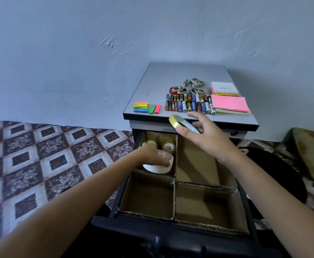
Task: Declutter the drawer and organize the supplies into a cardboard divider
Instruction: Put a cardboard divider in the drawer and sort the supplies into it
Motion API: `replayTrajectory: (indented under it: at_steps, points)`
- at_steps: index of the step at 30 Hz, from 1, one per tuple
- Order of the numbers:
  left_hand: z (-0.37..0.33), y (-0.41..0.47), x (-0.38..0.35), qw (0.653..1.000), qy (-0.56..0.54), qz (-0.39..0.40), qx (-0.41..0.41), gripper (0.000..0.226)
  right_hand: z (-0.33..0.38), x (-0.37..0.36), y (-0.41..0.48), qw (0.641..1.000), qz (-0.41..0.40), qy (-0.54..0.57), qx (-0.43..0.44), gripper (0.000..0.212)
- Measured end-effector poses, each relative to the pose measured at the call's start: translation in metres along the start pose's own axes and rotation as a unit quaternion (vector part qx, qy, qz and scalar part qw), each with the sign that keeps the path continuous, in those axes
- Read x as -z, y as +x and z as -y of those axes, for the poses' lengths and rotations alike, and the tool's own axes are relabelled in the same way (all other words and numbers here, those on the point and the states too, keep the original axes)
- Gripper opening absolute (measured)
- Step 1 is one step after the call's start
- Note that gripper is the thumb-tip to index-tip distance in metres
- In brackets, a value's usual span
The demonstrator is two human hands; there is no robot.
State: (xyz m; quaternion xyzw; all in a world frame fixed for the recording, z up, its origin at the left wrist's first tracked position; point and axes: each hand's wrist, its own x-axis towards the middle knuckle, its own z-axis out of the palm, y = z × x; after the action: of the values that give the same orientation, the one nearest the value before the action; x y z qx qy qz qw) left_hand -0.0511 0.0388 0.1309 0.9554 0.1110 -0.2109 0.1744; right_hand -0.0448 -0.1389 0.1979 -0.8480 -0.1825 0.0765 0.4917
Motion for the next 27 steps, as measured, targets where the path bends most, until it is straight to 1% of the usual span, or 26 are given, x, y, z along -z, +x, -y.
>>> replayTrajectory:
  at_steps: [2, 4, 7, 9, 12, 14, 15, 16, 18, 20, 21, 23, 25, 27]
  points:
    - [-0.011, 0.002, -0.003, 1.0, 0.01, 0.021, 0.001, 0.078, -0.002, -0.003, -0.003, 1.0, -0.005, 0.001, -0.002, 0.064]
    - [-0.017, 0.003, -0.005, 1.0, 0.013, 0.025, -0.004, 0.068, -0.005, -0.007, -0.004, 1.0, -0.005, -0.001, -0.009, 0.065]
    - [-0.015, 0.003, -0.012, 0.998, 0.035, 0.045, 0.004, 0.063, -0.011, -0.012, -0.007, 1.0, -0.004, -0.015, -0.008, 0.066]
    - [-0.011, 0.004, -0.017, 0.997, 0.057, 0.052, -0.008, 0.056, -0.014, -0.015, -0.007, 1.0, -0.002, -0.028, -0.009, 0.067]
    - [-0.008, -0.002, -0.016, 0.997, 0.056, 0.056, -0.017, 0.057, -0.021, -0.021, -0.006, 0.999, 0.001, -0.035, -0.009, 0.066]
    - [0.0, 0.001, -0.015, 0.999, 0.004, 0.027, -0.019, 0.064, -0.027, -0.026, -0.002, 0.999, 0.004, -0.036, -0.009, 0.064]
    - [0.007, 0.004, -0.016, 0.999, -0.037, -0.008, -0.02, 0.068, -0.03, -0.029, 0.0, 0.999, 0.005, -0.04, -0.01, 0.064]
    - [0.015, 0.006, -0.016, 0.995, -0.076, -0.062, -0.035, 0.067, -0.033, -0.033, 0.002, 0.999, 0.007, -0.048, -0.009, 0.065]
    - [0.032, 0.001, -0.015, 0.972, -0.12, -0.187, -0.082, 0.051, -0.038, -0.041, 0.008, 0.997, 0.017, -0.074, -0.001, 0.067]
    - [0.052, -0.005, -0.016, 0.945, -0.16, -0.265, -0.105, 0.039, -0.04, -0.052, 0.015, 0.993, 0.053, -0.106, 0.012, 0.07]
    - [0.059, -0.008, -0.018, 0.937, -0.181, -0.283, -0.097, 0.037, -0.041, -0.058, 0.02, 0.988, 0.083, -0.129, 0.017, 0.072]
    - [0.072, -0.01, -0.025, 0.932, -0.211, -0.286, -0.066, 0.038, -0.044, -0.069, 0.031, 0.971, 0.145, -0.19, 0.028, 0.075]
    - [0.08, -0.008, -0.035, 0.937, -0.237, -0.253, -0.039, 0.043, -0.049, -0.078, 0.043, 0.948, 0.188, -0.254, 0.04, 0.074]
    - [0.082, -0.007, -0.043, 0.939, -0.267, -0.216, -0.033, 0.048, -0.057, -0.083, 0.055, 0.93, 0.22, -0.292, 0.042, 0.073]
